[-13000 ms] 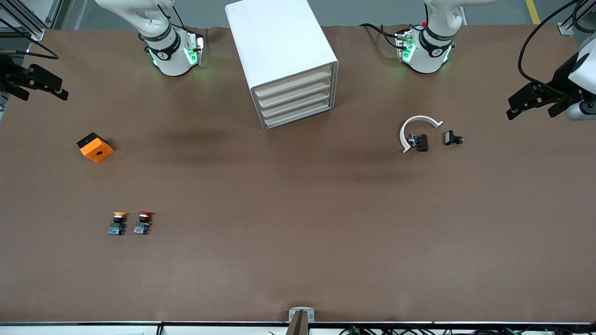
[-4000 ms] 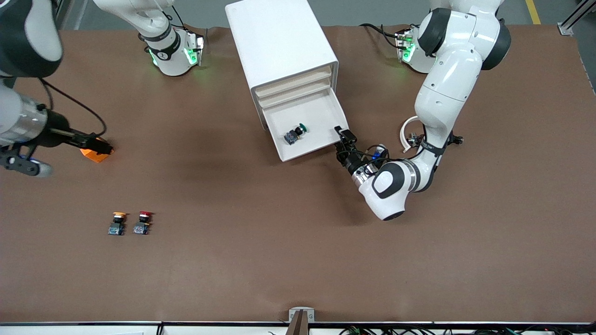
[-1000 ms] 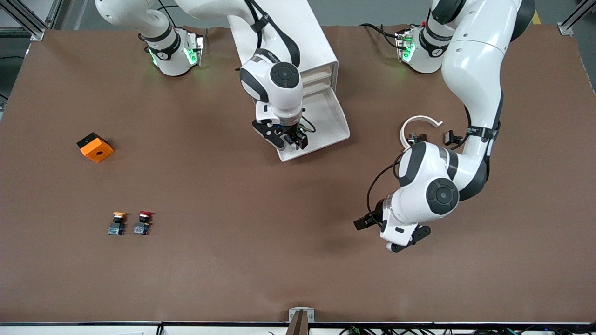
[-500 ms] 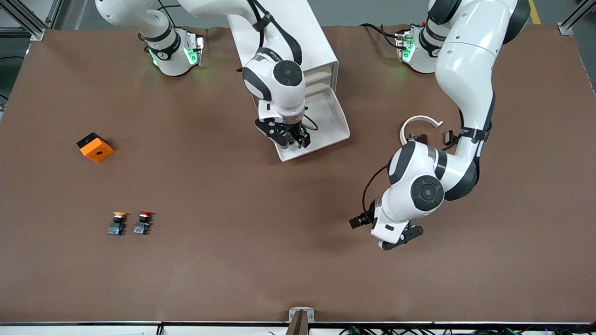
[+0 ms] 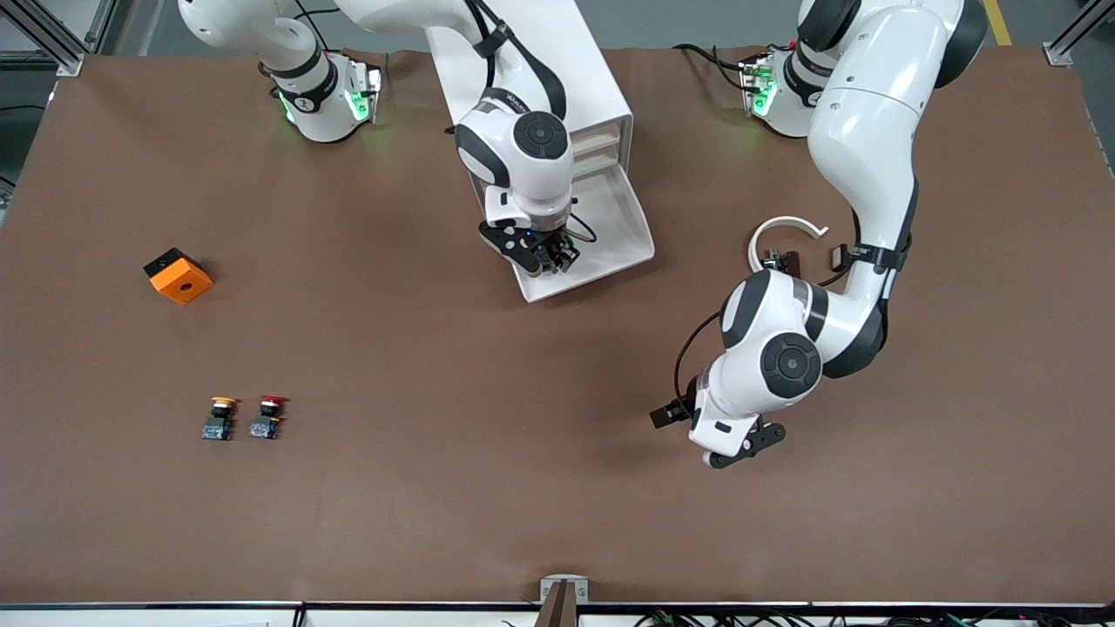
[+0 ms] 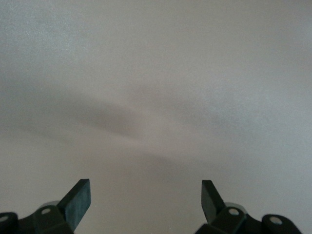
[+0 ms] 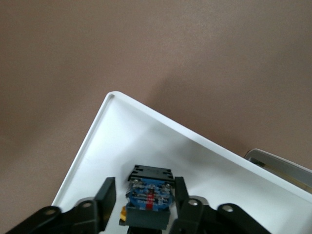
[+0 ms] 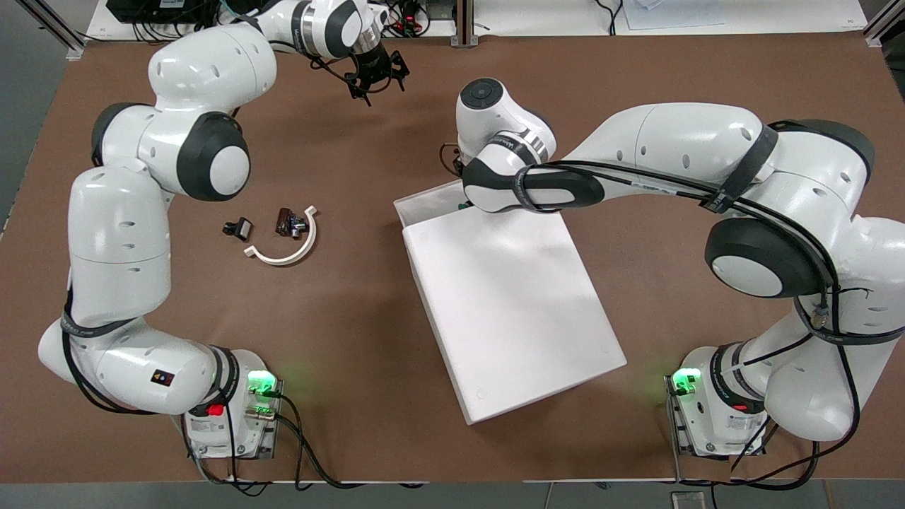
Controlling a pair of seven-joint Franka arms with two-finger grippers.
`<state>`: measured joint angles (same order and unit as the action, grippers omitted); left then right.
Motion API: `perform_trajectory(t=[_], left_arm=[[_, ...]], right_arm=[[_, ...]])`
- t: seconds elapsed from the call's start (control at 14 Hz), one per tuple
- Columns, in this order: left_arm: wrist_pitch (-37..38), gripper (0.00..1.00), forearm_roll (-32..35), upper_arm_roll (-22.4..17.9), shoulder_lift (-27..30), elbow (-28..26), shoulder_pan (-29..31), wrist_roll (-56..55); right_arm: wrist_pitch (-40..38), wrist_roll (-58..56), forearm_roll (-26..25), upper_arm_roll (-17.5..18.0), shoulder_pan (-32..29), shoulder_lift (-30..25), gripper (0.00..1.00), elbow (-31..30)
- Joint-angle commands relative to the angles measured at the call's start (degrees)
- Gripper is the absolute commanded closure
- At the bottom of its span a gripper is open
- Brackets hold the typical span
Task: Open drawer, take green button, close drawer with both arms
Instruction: 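Lower the right gripper into the drawer and grasp the green button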
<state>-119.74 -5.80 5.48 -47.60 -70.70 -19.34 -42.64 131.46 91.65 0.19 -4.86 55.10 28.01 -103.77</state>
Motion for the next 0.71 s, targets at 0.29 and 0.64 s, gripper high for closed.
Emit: perform_trajectory(t=[0.29,0.64], left_arm=[[-0.85,0.00,1.05,-0.38,0.14,-0.06,-0.43,0.10],[-0.85,0.00,1.05,-0.29,0.23,-0.50,-0.70,-0.08]], right_arm=[[-4.26,0.46,-0.28,-0.50,-0.17,1.08,1.00,6.19],[-16.92,-7.07,0.16,-0.33,-5.25,0.73,1.00,16.66]])
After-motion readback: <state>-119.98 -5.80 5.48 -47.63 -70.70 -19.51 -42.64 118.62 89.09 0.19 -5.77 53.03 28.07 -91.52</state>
